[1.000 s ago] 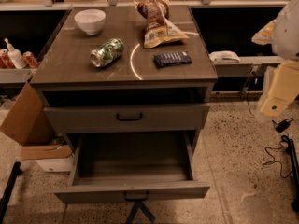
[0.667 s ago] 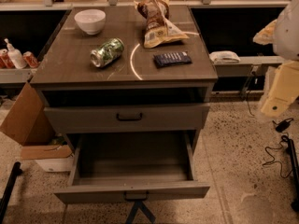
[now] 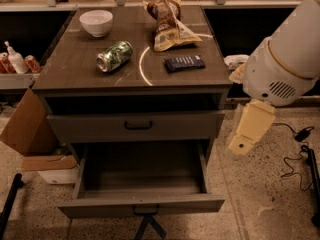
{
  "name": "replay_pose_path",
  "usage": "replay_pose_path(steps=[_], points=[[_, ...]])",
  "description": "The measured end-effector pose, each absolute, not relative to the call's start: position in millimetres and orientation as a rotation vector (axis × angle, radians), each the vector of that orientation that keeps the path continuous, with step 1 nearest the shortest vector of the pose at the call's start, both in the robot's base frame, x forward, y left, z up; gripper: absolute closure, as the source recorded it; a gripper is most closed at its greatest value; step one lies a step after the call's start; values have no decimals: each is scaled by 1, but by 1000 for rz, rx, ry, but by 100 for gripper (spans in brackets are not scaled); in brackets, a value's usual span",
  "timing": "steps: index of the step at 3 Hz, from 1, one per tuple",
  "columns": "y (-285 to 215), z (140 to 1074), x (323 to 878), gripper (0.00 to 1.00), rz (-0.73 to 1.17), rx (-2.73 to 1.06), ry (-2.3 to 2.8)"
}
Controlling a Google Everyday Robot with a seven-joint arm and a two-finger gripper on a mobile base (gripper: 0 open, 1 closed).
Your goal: Close middle drawer
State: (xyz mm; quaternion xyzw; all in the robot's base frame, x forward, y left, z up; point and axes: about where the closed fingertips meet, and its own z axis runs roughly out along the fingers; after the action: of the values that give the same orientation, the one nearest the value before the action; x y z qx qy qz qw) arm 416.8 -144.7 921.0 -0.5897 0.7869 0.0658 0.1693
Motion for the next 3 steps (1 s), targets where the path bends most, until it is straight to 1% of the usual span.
replay_pose_path(steps=[1,2,3], points=[[-145,921,417,0,187,-1676,2237],[-146,887,415,0,236,-1741,2184],[-148,814,407,0,359,-1822,2101]])
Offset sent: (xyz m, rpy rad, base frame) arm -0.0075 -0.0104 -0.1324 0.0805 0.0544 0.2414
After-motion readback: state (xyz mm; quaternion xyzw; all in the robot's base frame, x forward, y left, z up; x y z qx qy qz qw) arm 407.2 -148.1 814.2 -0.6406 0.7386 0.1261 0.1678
